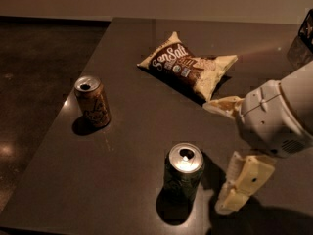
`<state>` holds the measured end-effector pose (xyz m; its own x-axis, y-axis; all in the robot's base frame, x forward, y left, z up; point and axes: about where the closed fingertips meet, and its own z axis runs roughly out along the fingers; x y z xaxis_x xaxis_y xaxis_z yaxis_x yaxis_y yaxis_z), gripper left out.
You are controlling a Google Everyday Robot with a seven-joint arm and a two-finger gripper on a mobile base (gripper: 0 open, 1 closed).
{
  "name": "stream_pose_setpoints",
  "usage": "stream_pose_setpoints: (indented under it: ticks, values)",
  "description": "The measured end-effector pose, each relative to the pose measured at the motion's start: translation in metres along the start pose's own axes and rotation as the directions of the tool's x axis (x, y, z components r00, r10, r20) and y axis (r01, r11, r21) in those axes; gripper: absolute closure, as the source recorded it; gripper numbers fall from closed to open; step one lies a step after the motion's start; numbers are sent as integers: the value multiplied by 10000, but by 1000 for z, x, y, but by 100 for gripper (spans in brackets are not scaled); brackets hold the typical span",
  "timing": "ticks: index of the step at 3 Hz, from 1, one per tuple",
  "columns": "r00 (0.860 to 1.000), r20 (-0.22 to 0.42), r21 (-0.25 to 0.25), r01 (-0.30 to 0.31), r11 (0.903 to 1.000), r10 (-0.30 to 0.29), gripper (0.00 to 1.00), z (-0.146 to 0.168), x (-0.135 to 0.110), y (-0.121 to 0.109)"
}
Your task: Move green can near orange can
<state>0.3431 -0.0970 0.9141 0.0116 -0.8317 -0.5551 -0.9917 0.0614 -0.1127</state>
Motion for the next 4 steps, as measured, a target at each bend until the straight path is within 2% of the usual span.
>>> stream_pose_setpoints:
  ticks: [1, 2, 4]
  values:
    - [9987, 462, -224, 214, 9995, -203, 0, 24, -17, 14]
    - [9975, 672, -284, 257, 9993, -237, 16, 40, -31, 22]
    - [9959, 870, -204, -212, 9996, 229, 63, 47, -43, 14]
